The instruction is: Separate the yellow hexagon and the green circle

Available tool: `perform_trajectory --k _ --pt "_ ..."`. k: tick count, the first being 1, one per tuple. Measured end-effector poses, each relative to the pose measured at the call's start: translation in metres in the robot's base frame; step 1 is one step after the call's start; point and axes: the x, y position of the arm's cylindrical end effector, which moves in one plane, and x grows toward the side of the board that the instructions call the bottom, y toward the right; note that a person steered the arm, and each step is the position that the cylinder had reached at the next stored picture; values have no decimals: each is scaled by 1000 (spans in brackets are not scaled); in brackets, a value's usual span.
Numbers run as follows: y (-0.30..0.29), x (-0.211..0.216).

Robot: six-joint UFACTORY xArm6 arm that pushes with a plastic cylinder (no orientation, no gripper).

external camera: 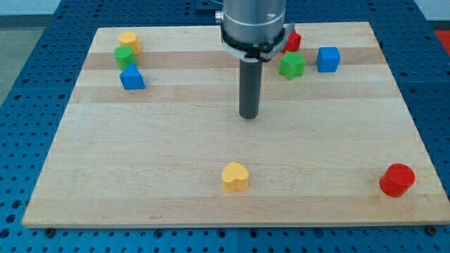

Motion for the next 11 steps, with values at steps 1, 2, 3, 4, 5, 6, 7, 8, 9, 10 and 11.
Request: perform_trajectory --k 1,2,3,4,5,6,7,8,9,10,11 --pt "0 -30" --pt "0 -56" --pt "0 -79" --pt "0 -100" --pt "0 -116" --pt "0 -133" --pt "2 -139" --pt "-44 -141" --pt "-100 -150" --pt "-154 -165" --pt "-199 -179"
